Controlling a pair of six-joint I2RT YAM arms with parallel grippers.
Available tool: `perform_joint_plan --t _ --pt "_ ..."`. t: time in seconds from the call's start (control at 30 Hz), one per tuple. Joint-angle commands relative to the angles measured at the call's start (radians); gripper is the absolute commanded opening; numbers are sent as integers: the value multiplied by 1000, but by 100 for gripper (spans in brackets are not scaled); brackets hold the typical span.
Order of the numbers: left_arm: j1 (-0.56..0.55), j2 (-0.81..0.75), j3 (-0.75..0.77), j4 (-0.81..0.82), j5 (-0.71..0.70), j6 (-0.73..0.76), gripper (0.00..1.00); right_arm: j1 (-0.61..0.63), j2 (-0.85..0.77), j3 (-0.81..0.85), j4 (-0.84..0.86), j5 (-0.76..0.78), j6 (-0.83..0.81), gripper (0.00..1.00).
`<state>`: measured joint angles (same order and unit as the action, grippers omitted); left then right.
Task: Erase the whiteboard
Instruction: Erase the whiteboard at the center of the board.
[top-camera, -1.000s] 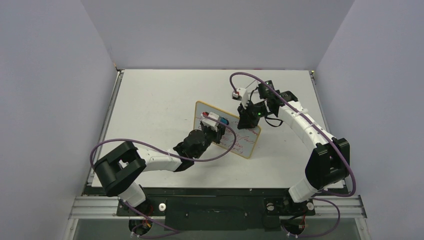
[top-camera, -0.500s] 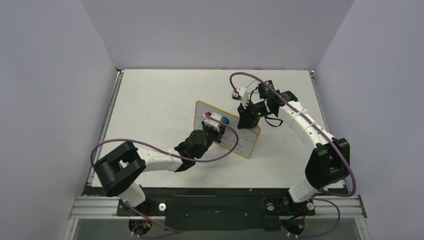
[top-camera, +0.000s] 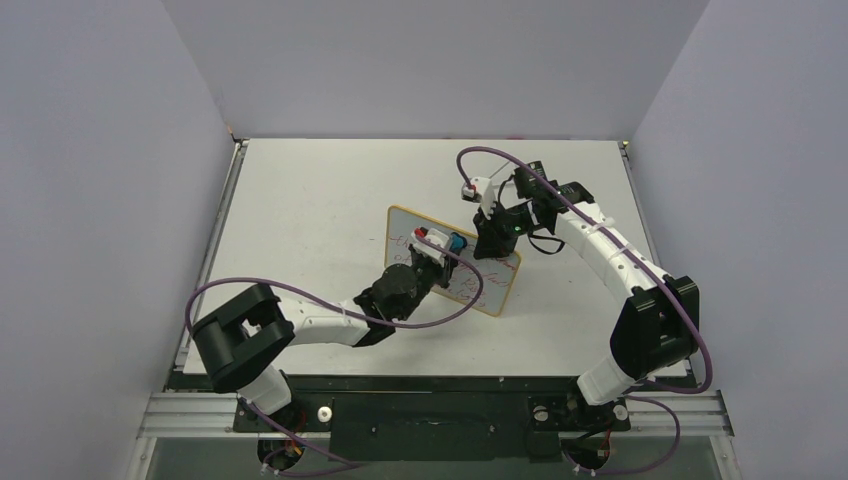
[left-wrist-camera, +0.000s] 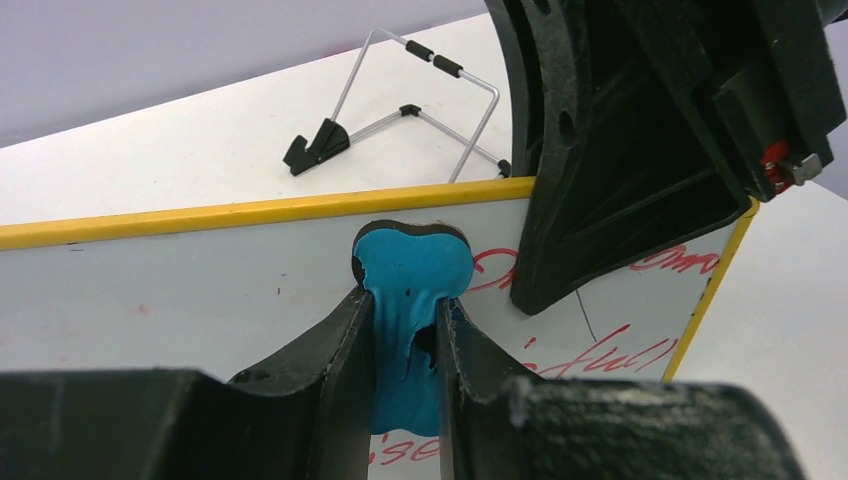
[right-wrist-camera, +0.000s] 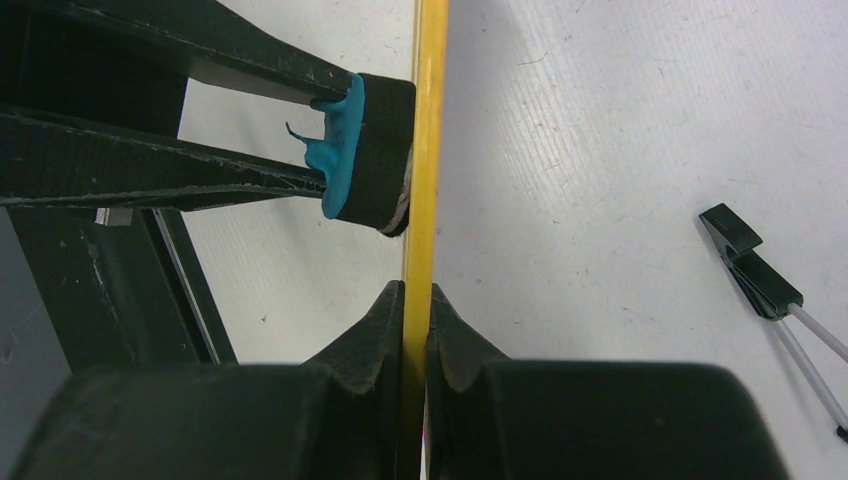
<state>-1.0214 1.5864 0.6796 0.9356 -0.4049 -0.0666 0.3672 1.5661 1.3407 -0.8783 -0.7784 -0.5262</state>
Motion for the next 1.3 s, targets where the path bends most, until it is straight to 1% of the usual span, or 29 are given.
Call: perform_joint_plan --t 0.0,0.4,0.6,0.73,0.97,1.07,1.27 --pt "41 23 8 3 -123 -8 0 16 27 -12 -61 38 -72 0" --pt "101 52 -101 57 -184 -59 0 16 27 -11 -62 36 -72 0" --pt "116 54 -115 71 -151 -86 0 18 29 -12 -61 36 -72 0" --pt "95 70 -107 81 -94 -110 0 19 30 -12 -62 36 -72 0" --pt "13 104 -42 101 -70 -108 0 21 31 -12 -61 37 -72 0" --pt "-15 94 -10 89 -63 -90 0 20 30 -12 -61 36 -74 0" --pt "-25 37 27 60 -68 -57 0 21 29 -12 -63 36 -75 0"
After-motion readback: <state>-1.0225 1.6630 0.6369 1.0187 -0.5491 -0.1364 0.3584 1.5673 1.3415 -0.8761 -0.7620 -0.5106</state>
